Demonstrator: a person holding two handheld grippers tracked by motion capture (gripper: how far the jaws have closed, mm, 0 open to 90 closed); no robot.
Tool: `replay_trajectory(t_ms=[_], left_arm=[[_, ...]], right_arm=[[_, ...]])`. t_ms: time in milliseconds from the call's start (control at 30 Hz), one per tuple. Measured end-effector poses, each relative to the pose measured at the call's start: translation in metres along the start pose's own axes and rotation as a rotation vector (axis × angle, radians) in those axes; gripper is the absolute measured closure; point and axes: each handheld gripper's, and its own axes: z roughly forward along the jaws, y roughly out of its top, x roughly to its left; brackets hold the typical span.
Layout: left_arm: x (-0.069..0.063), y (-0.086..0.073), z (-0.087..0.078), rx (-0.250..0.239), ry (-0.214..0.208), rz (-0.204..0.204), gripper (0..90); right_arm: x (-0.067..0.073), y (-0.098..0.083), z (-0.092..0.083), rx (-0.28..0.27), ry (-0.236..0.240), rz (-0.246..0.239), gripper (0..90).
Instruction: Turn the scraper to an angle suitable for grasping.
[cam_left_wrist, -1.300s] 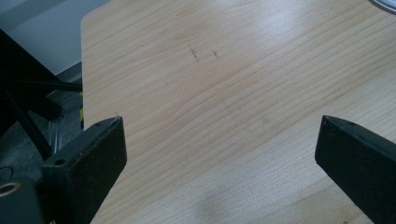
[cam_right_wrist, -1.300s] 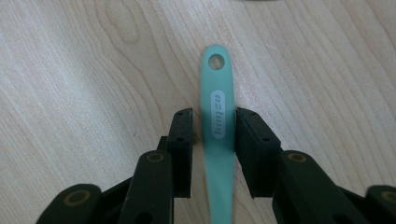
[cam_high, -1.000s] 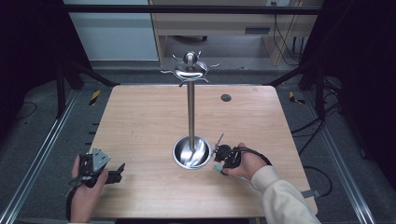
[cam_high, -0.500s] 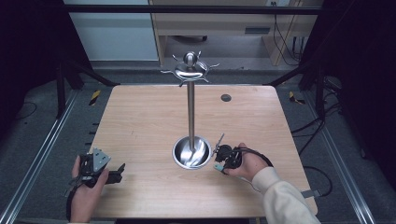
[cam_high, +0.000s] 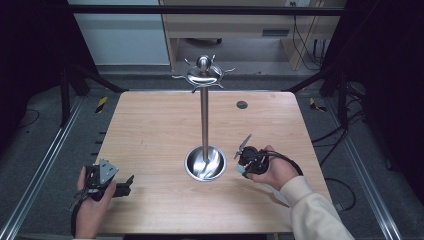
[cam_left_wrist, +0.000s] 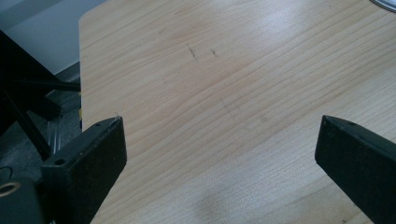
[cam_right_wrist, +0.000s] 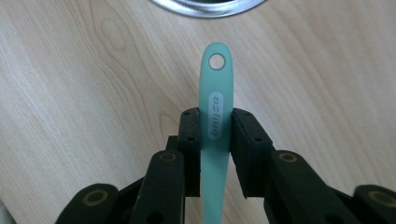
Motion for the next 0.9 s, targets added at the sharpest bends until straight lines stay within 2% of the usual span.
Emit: replay_trajectory(t_ms=[167, 233, 333, 500, 733, 800, 900], left_arm=[[0.0, 0.0, 0.0, 0.0, 0.0, 0.0, 1.9], [0.0, 0.0, 0.0, 0.001, -0.001, 0.0, 1.9], [0.0, 0.0, 0.0, 0.001, -0.001, 0.0, 1.9], [0.0, 0.0, 0.0, -0.001, -0.002, 0.0, 1.9], [-0.001, 0.0, 0.001, 0.002, -0.004, 0.0, 1.9], [-0.001, 0.0, 0.001, 0.0, -0.009, 0.001, 1.9], [-0.002, 0.0, 0.002, -0.001, -0.012, 0.007, 1.9]], right_arm=[[-0.005, -0.002, -0.014, -0.028, -0.019, 0.015, 74.3], [-0.008, -0.004, -0.025, -0.044, -0.033, 0.04, 74.4], [-0.012, -0.005, -0.032, -0.064, -0.041, 0.032, 74.4], [-0.016, -0.008, -0.049, -0.108, -0.053, 0.059, 74.4], [-0.018, -0.011, -0.067, -0.149, -0.069, 0.064, 74.5], [-0.02, -0.011, -0.08, -0.195, -0.075, 0.064, 74.5], [-0.021, -0.012, -0.092, -0.231, -0.075, 0.066, 74.4]])
